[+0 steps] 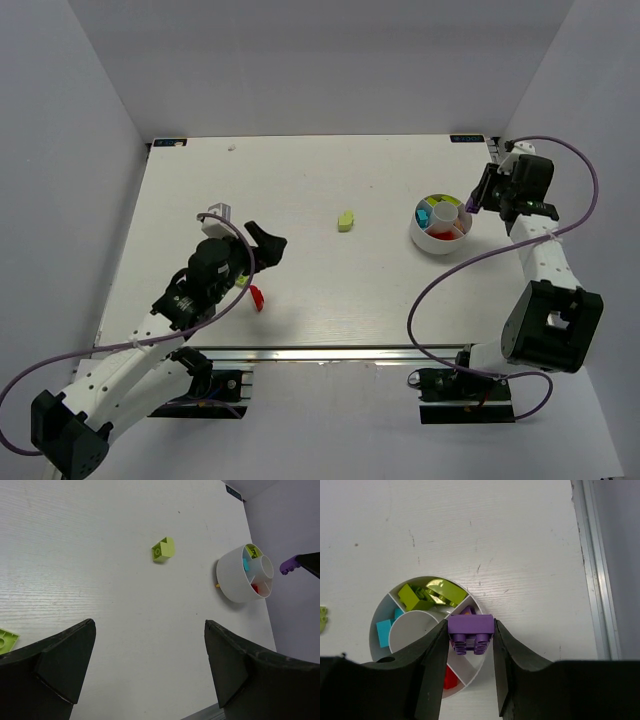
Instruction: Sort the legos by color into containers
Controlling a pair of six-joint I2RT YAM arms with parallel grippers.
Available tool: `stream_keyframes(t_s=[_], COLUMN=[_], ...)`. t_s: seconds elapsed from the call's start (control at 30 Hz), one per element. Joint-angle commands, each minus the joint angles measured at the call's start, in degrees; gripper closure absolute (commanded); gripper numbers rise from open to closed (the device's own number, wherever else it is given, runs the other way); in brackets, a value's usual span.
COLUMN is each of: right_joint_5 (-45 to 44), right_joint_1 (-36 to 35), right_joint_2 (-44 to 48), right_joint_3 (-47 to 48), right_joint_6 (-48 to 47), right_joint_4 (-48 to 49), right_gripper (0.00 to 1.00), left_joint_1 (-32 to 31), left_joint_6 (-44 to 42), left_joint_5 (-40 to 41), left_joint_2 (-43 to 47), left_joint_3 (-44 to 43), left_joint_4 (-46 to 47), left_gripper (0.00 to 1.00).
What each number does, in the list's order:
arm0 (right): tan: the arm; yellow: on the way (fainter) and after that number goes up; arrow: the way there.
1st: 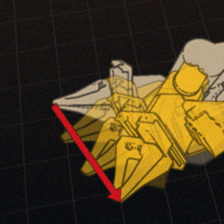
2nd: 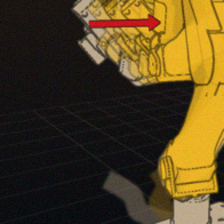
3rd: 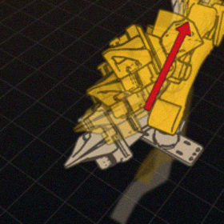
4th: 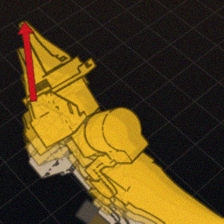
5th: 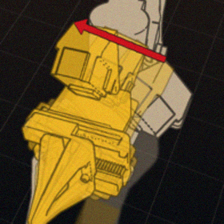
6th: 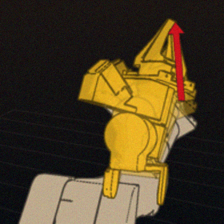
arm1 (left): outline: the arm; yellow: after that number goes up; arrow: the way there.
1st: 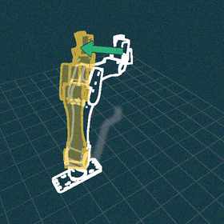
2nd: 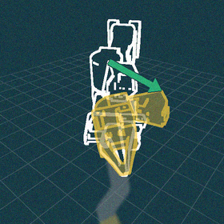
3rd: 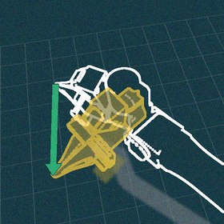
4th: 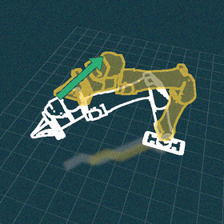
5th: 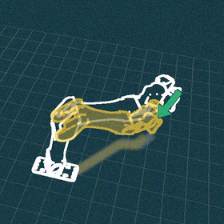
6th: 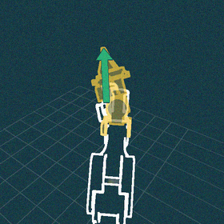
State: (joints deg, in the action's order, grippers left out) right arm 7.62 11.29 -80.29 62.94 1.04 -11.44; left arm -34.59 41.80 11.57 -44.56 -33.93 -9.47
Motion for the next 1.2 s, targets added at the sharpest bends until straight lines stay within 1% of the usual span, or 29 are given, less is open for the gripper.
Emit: stream_keyframes(t_s=[0.0, 0.2, 0.57, 0.67, 0.7, 0.77, 0.8, 0.83, 0.87, 0.9, 0.93, 0.97, 1.1, 1.13, 1.17], right_joint_5=[-1.29, -0.94, 1.35, 1.79, 1.96, 2.23, 2.23, 2.14, 2.14, 2.05, 2.14, 2.31, 3.01, 3.37, 3.80], right_joint_1=[0.22, 0.31, 0.31, 0.31, 0.23, 0.31, 0.23, 0.31, 0.23, 0.31, 0.40, 0.40, 0.93, 1.01, 1.19], right_joint_2=[-1.79, -5.31, -6.98, -7.07, -7.16, -7.16, -7.07, -6.90, -6.72, -6.20, -5.93, -5.67, -4.70, -4.79, -4.79], right_joint_3=[2.45, 2.63, 1.66, 1.31, 1.22, 1.22, 1.22, 1.31, 1.49, 1.57, 1.92, 2.10, 3.94, 4.38, 5.34], right_joint_6=[3.44, 3.88, 4.85, 4.85, 4.94, 4.94, 4.94, 4.94, 4.85, 4.85, 4.85, 4.85, 4.68, 4.67, 4.59], right_joint_4=[2.12, 2.30, 2.04, 1.69, 1.69, 1.42, 1.42, 1.34, 1.16, 1.16, 1.16, 1.07, -0.50, -0.95, -1.47], right_gripper=[1.00, 1.00, 1.00, 0.87, 0.78, 0.69, 0.61, 0.58, 0.52, 0.50, 0.49, 0.46, 0.40, 0.38, 0.37], left_joint_1=[0.31, 0.31, 0.31, 0.22, 0.22, 0.31, 0.31, 0.31, 0.31, 0.31, 0.31, 0.31, 0.31, 0.31, 0.31], left_joint_6=[1.00, 1.53, 3.81, 4.86, 5.13, 6.44, 6.89, 8.02, 8.55, 9.08, 10.31, 11.01, 13.39, 14.18, 14.45], left_joint_5=[1.70, 2.22, 3.45, 4.68, 5.12, 6.43, 7.05, 7.67, 8.54, 8.99, 9.52, 10.04, 11.28, 11.28, 11.28], left_joint_2=[1.84, 2.54, 2.37, 2.19, 2.11, 1.67, 1.49, 1.05, 0.79, 0.52, -0.35, -0.88, -5.62, -6.94, -8.25], left_joint_3=[0.88, 1.06, 1.50, 1.50, 1.41, 1.33, 1.15, 0.98, 0.89, 0.54, 0.36, 0.01, -1.75, -2.79, -3.24], left_joint_4=[-1.95, -2.74, -5.02, -6.87, -8.00, -9.41, -10.20, -12.04, -12.84, -14.68, -15.83, -16.88, -22.94, -24.00, -24.79], left_gripper=[0.02, 0.02, 0.02, 0.04, 0.05, 0.08, 0.10, 0.16, 0.18, 0.21, 0.29, 0.31, 0.34, 0.33, 0.30])
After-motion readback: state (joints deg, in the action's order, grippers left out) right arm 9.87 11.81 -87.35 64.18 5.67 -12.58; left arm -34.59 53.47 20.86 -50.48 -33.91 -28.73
